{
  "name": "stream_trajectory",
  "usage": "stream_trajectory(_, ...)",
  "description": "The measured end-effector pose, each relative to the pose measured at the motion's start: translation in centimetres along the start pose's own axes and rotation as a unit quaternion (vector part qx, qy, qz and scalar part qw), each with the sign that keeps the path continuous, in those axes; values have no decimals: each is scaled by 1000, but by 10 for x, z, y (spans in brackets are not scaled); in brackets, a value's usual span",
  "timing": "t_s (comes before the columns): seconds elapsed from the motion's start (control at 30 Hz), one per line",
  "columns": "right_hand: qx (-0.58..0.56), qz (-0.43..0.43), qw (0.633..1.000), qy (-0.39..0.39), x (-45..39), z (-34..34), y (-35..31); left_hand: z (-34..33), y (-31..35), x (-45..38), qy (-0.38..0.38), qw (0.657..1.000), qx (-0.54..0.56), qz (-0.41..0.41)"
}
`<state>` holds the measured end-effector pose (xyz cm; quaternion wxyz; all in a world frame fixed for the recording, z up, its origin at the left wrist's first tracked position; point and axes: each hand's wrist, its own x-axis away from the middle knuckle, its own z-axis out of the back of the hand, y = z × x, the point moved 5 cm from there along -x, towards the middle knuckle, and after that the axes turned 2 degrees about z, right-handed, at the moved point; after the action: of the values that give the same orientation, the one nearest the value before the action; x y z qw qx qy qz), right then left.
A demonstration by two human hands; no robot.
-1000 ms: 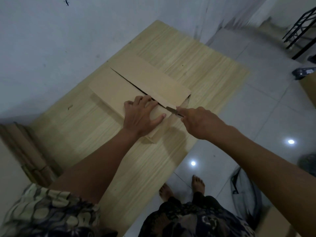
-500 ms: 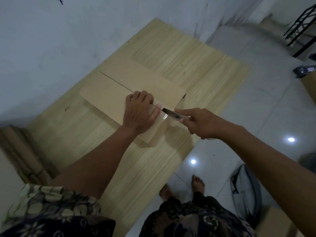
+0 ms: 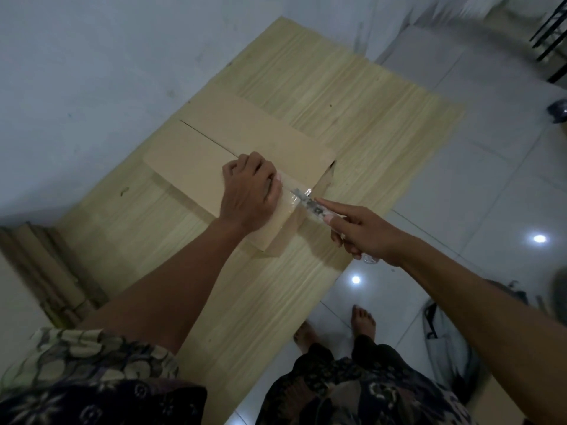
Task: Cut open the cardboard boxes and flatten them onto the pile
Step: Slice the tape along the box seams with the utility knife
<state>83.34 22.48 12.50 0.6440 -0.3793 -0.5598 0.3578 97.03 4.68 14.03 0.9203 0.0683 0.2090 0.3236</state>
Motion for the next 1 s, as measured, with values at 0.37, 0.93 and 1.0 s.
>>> stream_trajectory(0.37, -48, 15, 999, 20, -12, -20, 5, 0, -2, -3, -13, 1000, -3, 7)
stream_trajectory(0.93, -66, 17, 992, 105, 24, 17, 13, 9, 8, -26, -59, 998, -38, -10)
stream_trajectory(1.0, -84, 16, 989, 118, 22, 17, 12, 7, 10, -26, -74, 996, -39, 8)
